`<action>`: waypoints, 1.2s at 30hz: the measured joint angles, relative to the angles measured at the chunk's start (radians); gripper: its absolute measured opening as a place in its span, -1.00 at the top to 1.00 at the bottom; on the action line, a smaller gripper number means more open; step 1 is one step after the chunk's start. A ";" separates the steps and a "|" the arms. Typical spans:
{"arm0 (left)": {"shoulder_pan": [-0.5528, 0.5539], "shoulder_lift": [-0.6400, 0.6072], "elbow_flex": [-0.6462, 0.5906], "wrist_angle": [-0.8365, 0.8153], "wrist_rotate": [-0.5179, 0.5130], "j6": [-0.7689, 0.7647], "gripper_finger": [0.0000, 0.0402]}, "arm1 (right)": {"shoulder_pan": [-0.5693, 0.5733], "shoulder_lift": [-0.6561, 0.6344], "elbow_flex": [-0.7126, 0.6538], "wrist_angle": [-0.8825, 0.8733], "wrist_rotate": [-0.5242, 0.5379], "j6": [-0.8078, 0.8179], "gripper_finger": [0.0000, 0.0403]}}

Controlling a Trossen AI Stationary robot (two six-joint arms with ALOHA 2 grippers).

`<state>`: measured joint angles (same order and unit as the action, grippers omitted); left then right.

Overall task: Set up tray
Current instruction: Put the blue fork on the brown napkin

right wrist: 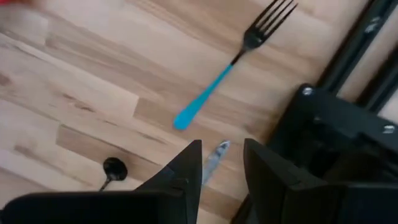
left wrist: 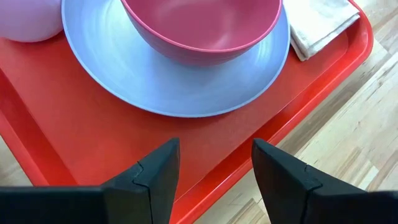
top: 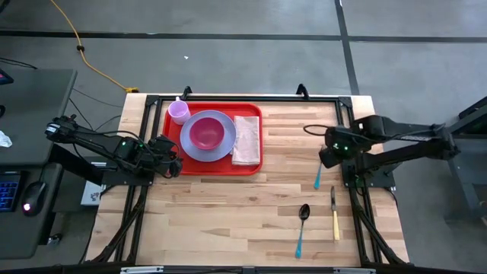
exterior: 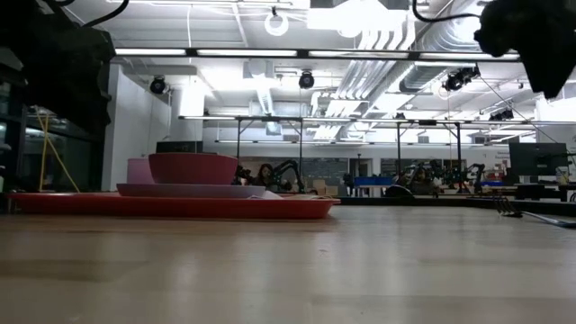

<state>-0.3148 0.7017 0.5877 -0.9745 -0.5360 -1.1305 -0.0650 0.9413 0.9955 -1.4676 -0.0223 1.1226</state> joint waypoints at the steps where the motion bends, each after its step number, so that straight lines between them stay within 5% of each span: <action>1: 0.000 0.000 0.000 0.000 0.000 0.000 -0.13 | 0.000 -0.008 -0.021 0.022 -0.009 0.007 0.52; 15: 0.000 0.000 0.000 0.000 0.000 -0.003 -0.13 | 0.000 -0.025 -0.261 0.288 -0.101 0.164 0.52; 36: 0.000 0.000 0.000 0.000 -0.007 -0.002 -0.13 | -0.002 -0.024 -0.445 0.522 -0.037 0.370 0.52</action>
<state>-0.3145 0.7017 0.5877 -0.9749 -0.5430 -1.1320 -0.0667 0.9173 0.5504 -0.9452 -0.0594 1.4923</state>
